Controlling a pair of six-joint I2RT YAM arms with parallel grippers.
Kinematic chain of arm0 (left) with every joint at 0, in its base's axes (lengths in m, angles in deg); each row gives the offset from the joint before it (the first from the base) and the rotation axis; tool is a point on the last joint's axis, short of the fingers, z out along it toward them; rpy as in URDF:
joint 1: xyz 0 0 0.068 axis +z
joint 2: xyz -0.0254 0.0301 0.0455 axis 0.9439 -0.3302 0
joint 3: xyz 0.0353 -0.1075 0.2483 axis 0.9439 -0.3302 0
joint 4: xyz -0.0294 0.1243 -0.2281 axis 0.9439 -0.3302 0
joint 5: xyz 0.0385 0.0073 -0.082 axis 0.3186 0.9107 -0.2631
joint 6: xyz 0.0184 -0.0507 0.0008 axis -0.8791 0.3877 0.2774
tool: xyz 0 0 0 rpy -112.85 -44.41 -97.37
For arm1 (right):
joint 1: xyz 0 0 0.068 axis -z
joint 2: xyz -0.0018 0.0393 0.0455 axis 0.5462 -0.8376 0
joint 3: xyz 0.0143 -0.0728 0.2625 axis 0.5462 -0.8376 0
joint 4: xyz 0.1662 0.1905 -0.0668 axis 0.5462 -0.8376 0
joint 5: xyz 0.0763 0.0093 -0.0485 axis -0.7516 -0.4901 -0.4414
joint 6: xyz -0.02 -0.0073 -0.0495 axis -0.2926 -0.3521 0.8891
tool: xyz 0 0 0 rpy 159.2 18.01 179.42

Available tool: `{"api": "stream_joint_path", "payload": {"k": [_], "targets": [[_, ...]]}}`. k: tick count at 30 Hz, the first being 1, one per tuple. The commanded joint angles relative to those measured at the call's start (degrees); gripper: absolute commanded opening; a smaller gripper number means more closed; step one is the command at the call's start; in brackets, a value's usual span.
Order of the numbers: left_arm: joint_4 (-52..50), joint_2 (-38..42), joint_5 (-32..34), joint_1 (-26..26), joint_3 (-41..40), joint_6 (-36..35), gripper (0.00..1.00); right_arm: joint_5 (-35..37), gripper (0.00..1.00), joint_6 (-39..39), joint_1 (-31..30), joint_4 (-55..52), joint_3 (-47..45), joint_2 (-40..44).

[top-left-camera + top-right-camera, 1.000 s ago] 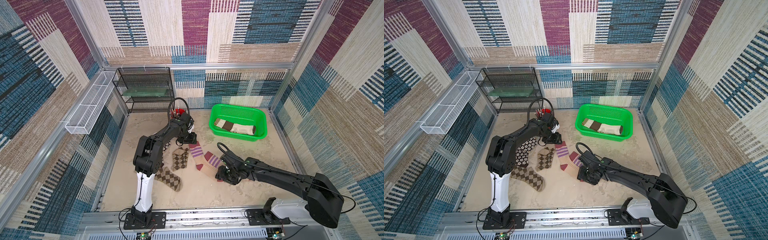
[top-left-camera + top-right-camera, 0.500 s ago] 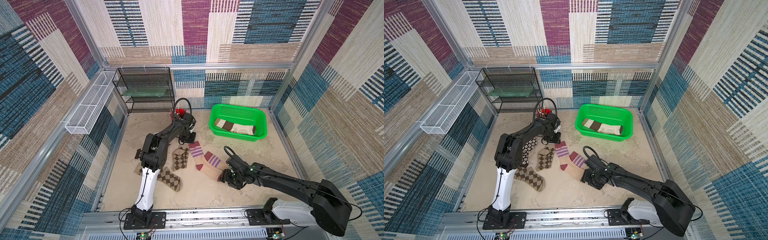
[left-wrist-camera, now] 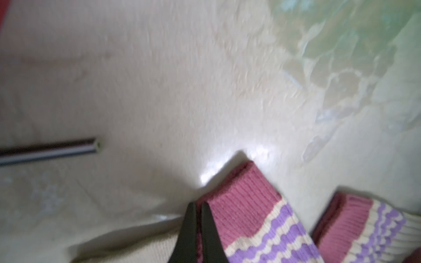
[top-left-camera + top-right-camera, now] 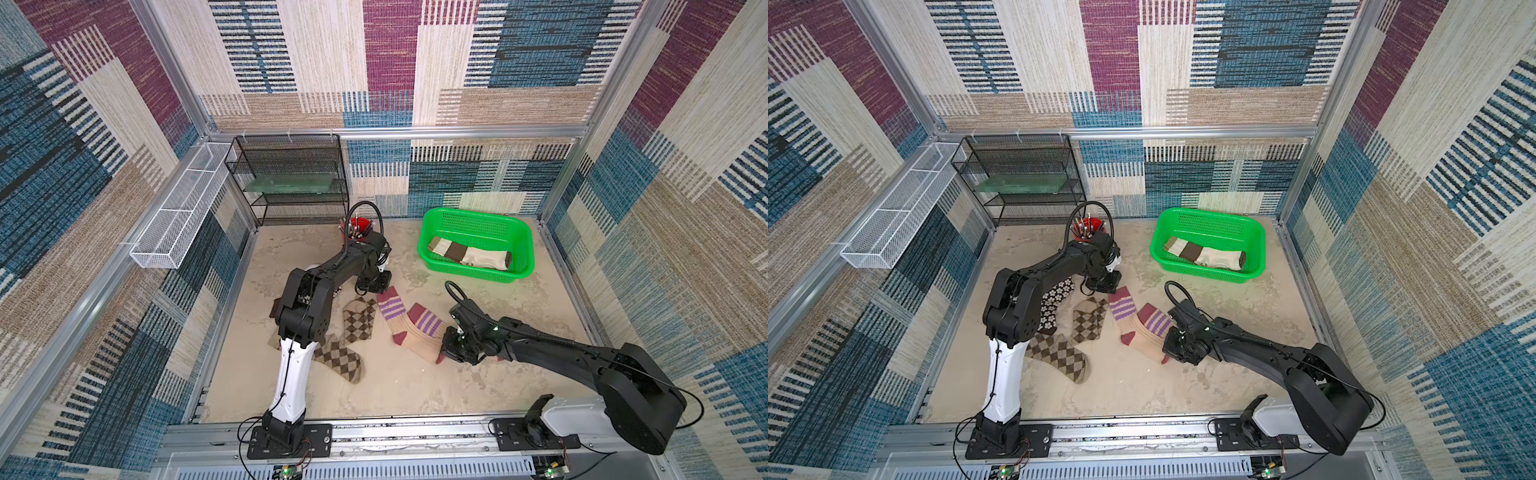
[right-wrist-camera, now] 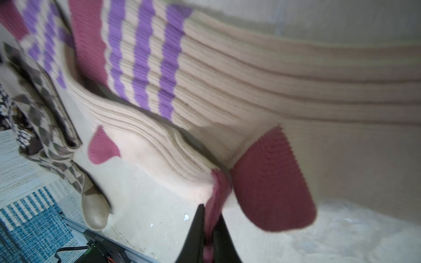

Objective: Place the socks together as a pair
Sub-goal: Pick up the sock at the center of the board, then flatten out the sock.

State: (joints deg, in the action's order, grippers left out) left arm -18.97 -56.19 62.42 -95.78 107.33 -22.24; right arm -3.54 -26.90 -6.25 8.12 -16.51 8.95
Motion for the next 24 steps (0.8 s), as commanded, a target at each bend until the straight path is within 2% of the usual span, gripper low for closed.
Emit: {"api": "stream_joint_path", "payload": {"k": [1,7,13,17,24], "targets": [[-2.25,3.34,-2.41,-0.03,-1.64,-1.09,0.0,1.73,0.04,1.7,-0.03,-5.11,2.91,2.98],[-2.64,13.22,-6.66,-1.35,-5.37,1.03,0.0,0.02,0.02,3.17,1.17,-14.43,6.9,9.53],[-1.45,19.58,-8.65,-5.65,-9.36,6.74,0.0,1.33,0.02,4.71,6.46,-24.85,9.37,16.36],[2.25,21.68,-9.49,-7.88,-10.82,11.59,0.0,1.54,0.02,9.44,12.09,-28.41,9.31,22.08],[3.53,19.84,-8.49,-11.69,-8.0,13.7,0.0,1.81,0.03,15.99,22.48,-33.62,8.77,27.01]]}}
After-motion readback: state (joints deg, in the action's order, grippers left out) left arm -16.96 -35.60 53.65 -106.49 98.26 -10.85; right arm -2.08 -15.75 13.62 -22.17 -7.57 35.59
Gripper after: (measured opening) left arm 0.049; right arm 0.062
